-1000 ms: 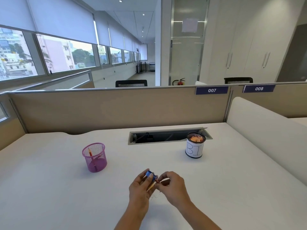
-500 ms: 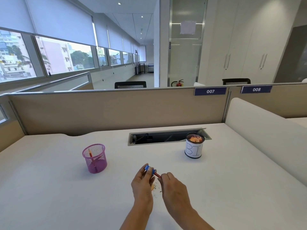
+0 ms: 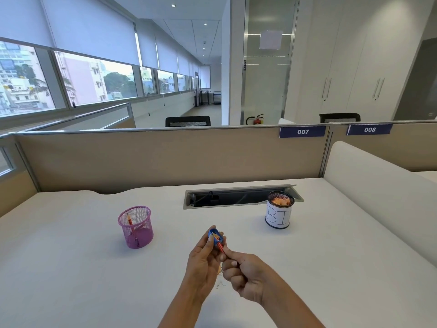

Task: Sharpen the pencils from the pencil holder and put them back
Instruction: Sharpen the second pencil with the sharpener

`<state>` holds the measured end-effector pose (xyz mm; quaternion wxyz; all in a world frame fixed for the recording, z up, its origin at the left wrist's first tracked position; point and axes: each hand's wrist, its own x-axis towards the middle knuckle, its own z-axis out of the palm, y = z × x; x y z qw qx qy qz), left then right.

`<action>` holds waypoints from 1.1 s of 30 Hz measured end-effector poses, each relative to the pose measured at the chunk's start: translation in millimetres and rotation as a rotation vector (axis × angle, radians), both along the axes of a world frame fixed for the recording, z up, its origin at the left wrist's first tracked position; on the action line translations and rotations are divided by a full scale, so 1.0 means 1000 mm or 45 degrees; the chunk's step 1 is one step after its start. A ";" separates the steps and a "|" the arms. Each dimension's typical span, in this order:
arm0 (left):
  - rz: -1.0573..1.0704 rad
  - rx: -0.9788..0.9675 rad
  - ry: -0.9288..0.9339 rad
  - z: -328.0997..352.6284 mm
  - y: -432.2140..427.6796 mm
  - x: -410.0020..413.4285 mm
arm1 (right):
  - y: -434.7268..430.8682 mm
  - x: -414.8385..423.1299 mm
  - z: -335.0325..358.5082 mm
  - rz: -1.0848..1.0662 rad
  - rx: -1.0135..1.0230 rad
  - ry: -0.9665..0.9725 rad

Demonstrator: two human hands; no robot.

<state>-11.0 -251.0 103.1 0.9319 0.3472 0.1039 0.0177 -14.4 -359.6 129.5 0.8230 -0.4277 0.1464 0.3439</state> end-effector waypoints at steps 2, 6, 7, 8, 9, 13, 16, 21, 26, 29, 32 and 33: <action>0.003 0.023 0.003 -0.001 0.001 0.001 | -0.002 0.003 -0.002 0.009 0.101 0.065; 0.133 0.238 0.048 -0.002 0.003 0.006 | -0.001 0.001 0.001 0.070 -0.454 -0.375; 0.188 0.307 0.060 -0.002 0.004 0.007 | 0.000 0.001 0.000 0.077 -0.730 -0.611; 0.251 0.383 0.073 -0.003 0.003 0.007 | 0.000 0.002 -0.005 0.065 -1.029 -0.884; 0.318 0.461 0.086 -0.003 0.002 0.006 | 0.001 0.003 -0.010 0.048 -1.289 -1.162; 0.503 0.698 0.154 0.003 -0.008 0.002 | 0.006 -0.003 -0.020 0.067 -1.872 -1.714; 0.476 0.781 0.134 0.006 -0.012 0.002 | 0.009 -0.006 -0.019 0.039 -1.999 -1.824; 0.283 0.696 0.027 0.008 -0.006 0.003 | 0.012 0.001 -0.024 -0.073 -1.766 -1.496; 0.130 0.528 -0.020 0.011 0.000 0.008 | 0.011 0.000 -0.006 -0.059 -1.287 -1.119; 0.072 0.410 -0.032 0.010 0.003 0.009 | 0.010 0.000 -0.003 -0.067 -0.959 -0.810; 0.029 0.331 -0.044 0.009 0.004 0.008 | 0.008 -0.003 0.002 -0.040 -0.672 -0.598; 0.018 0.308 -0.048 0.010 0.005 0.007 | 0.007 -0.003 0.004 -0.028 -0.614 -0.546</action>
